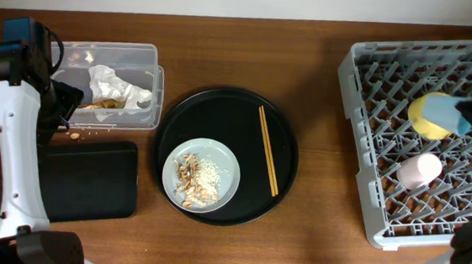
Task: Sort waste into correct bins and load items into the dishwasher rack
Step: 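Carry the blue cup into the rack beside the pink cup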
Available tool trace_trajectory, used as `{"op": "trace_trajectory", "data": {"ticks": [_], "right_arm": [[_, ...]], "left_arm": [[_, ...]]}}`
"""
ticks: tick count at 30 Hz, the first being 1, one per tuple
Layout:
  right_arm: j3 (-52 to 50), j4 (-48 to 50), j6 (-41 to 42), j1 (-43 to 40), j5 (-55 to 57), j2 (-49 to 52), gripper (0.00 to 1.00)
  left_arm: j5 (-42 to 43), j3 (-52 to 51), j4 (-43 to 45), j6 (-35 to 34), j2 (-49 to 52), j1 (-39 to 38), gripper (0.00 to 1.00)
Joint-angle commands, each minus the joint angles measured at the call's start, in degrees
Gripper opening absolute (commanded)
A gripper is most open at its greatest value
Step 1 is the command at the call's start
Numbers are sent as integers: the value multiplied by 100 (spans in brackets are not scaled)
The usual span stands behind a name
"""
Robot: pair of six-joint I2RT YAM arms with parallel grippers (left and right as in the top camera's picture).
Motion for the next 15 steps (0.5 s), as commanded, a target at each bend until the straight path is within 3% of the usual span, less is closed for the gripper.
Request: {"op": "trace_trajectory", "data": {"ticks": [1,15], "right_arm": [[-651,420,-251,-315,-1412,24,4],[-1565,1056,-243,-960,-1908,883,4]], "left_arm": [[-101,-7,-7,-55,-144,42,99],[-101,-7,-7,-55,-144,42,99]]}}
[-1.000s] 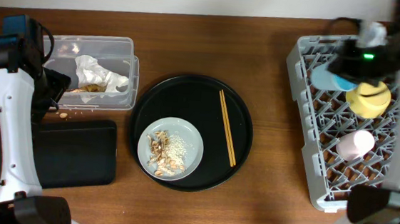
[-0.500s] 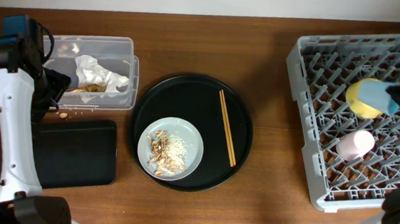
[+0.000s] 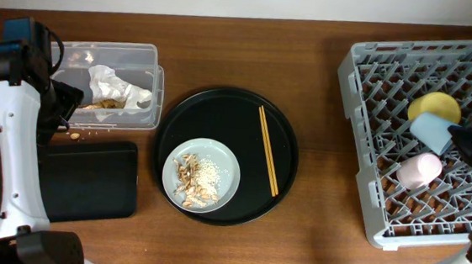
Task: Sort waste into correct bins and load items into the dishwasher rack
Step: 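Carry the blue cup into the rack beside the pink cup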
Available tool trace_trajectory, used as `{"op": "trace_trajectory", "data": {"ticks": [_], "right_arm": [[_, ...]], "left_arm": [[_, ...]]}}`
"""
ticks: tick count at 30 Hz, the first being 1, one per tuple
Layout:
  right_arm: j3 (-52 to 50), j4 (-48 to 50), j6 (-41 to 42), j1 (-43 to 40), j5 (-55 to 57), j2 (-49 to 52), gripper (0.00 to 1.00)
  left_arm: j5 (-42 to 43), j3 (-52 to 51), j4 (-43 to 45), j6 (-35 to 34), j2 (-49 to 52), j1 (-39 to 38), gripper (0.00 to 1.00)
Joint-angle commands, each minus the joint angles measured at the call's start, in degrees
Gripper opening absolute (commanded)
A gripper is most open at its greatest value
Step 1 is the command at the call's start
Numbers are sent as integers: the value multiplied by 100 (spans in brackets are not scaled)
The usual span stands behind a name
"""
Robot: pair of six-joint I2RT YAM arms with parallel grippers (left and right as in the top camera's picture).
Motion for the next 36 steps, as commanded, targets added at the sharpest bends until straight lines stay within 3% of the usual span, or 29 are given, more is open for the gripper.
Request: {"op": "trace_trajectory", "data": {"ticks": [1,10,21,29,34,36], "right_arm": [[-31,240,-85,-343,-328,181,4],[-31,765,269,-527,-223,208,4],[-61,348,264,-553,138,844,4],[-17,83,881,-907,1410,321,5],[7,22,1283,-1093,2065,-120,18],[7,-42,1425,-1102,2199,-330,29]], "left_arm": [[-101,-7,-9,-55,-144,42,99],[-101,-7,-9,-55,-144,42,99],[-101,-7,-9,-55,-144,42,99],[-101,-7,-9,-55,-144,42,99],[-101,-7,-9,-55,-144,42,99],[-101,-7,-9,-55,-144,42,99]]}}
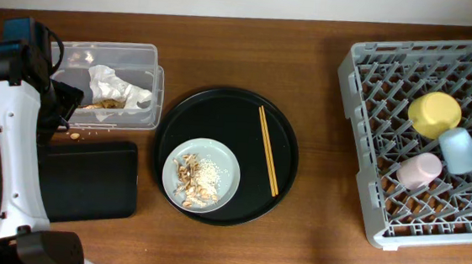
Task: Sort waste into correct bins and load items into the dishwasher rack
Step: 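Carry the blue cup into the rack beside the pink cup, then release the blue cup and raise the right gripper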
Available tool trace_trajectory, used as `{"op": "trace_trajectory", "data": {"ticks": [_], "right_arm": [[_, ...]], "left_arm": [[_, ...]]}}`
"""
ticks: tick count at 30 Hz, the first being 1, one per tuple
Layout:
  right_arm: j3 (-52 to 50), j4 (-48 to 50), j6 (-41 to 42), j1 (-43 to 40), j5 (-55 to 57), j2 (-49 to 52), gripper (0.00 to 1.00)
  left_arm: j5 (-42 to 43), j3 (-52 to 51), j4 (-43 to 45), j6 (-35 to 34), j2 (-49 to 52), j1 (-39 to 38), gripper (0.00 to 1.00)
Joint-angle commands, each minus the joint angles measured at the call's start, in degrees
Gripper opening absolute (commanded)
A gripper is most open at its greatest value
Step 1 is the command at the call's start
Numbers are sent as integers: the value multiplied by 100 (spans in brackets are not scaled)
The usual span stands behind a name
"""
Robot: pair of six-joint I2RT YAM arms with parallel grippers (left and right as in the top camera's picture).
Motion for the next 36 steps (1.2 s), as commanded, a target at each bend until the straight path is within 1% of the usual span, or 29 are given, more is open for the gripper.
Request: {"op": "trace_trajectory", "data": {"ticks": [1,3,4,5,9,11,14,15,16,17,18,20,23,28,30,32,36], "right_arm": [[-4,-107,332,-2,868,-450,31],[9,-160,337,0,907,-732,39],[28,-203,356,0,907,-920,50],[46,-214,457,0,949,-1075,55],[153,-216,767,81,1325,-1919,61],[181,-138,911,293,1727,-2328,60],[181,83,1340,981,2859,-2573,37],[179,129,1429,1239,3230,-2544,24],[179,175,1606,1561,3773,-2468,16],[179,201,1753,1808,4172,-2382,9],[179,264,1829,2035,4478,-2284,4],[179,444,2022,2531,5180,-1943,4],[179,496,2245,2780,5702,-1574,4],[179,483,2245,2695,5939,-1075,4],[184,448,2247,2671,6207,-1078,4],[223,407,2330,2645,6251,-1084,4],[291,214,2549,2645,6891,-1082,4]], "left_arm": [[-98,-7,-9,-55,-144,39,99],[-98,-7,-9,-55,-144,39,99],[-98,-7,-9,-55,-144,39,99],[-98,-7,-9,-55,-144,39,99],[-98,-7,-9,-55,-144,39,99],[-98,-7,-9,-55,-144,39,99],[-98,-7,-9,-55,-144,39,99],[-98,-7,-9,-55,-144,39,99],[-98,-7,-9,-55,-144,39,99],[-98,-7,-9,-55,-144,39,99],[-98,-7,-9,-55,-144,39,99],[-98,-7,-9,-55,-144,39,99],[-98,-7,-9,-55,-144,39,99],[-98,-7,-9,-55,-144,39,99],[-98,-7,-9,-55,-144,39,99],[-98,-7,-9,-55,-144,39,99],[-98,-7,-9,-55,-144,39,99]]}}
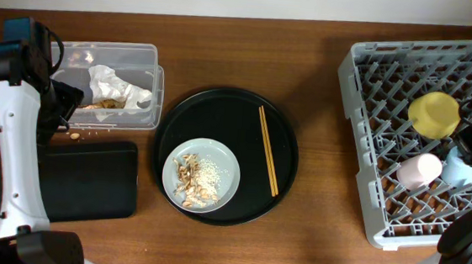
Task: Sort waste into correct bins and load items into the dishwasher rack
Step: 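Release the blue cup and raise the right gripper, then reach the right gripper to the chopsticks and grasp one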
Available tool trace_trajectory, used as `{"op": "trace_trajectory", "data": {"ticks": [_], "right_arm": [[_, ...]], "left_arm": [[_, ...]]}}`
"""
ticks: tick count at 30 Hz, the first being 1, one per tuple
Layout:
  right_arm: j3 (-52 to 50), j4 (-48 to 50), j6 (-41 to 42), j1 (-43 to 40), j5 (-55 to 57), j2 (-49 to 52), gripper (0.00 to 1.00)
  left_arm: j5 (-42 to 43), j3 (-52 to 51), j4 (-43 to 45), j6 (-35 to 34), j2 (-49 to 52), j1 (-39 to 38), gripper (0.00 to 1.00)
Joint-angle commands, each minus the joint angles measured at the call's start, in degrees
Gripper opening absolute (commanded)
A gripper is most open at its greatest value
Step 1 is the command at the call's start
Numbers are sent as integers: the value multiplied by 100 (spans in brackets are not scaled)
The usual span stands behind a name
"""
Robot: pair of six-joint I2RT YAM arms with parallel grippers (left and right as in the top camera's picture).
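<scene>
A grey dishwasher rack fills the right side. In it are a yellow cup, a pink cup on its side and a light blue cup just right of the pink one. My right gripper sits at the blue cup's far edge, touching or overlapping it; its jaws are not readable. A black round tray holds a pale plate of food scraps and a pair of chopsticks. My left gripper hovers at the clear bin's left end, its state unclear.
The clear plastic bin at the left holds crumpled tissue and scraps. A flat black bin lies in front of it. A few crumbs lie on the wood between them. The right arm's elbow shows at the bottom right corner.
The blue cup sits a little nearer the front of the rack, beside the pink cup. My right gripper now shows at the cup's far edge. The left arm is unchanged.
My right gripper held the blue cup over the yellow cup in the rack. Then the cup was lower left of the yellow one, then to its lower right. Now it rests beside the pink cup. The left arm, tray and bins stayed as they were.
</scene>
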Motion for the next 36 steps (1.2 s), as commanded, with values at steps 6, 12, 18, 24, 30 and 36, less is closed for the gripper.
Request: {"op": "trace_trajectory", "data": {"ticks": [6,12,18,24,30,36], "right_arm": [[42,-262,382,-153,1235,22,4],[315,-542,361,-205,651,-225,4],[951,-870,-470,-57,-925,-1255,10],[1054,-1102,-1322,1436,-2387,-2457,77],[850,-1108,-1486,3880,-1215,-1976,64],[785,-1023,-1209,5475,-258,-393,39]], "left_arm": [[-101,-7,-9,-55,-144,39,99],[-101,-7,-9,-55,-144,39,99],[-101,-7,-9,-55,-144,39,99],[-101,-7,-9,-55,-144,39,99],[-101,-7,-9,-55,-144,39,99],[-101,-7,-9,-55,-144,39,99]]}}
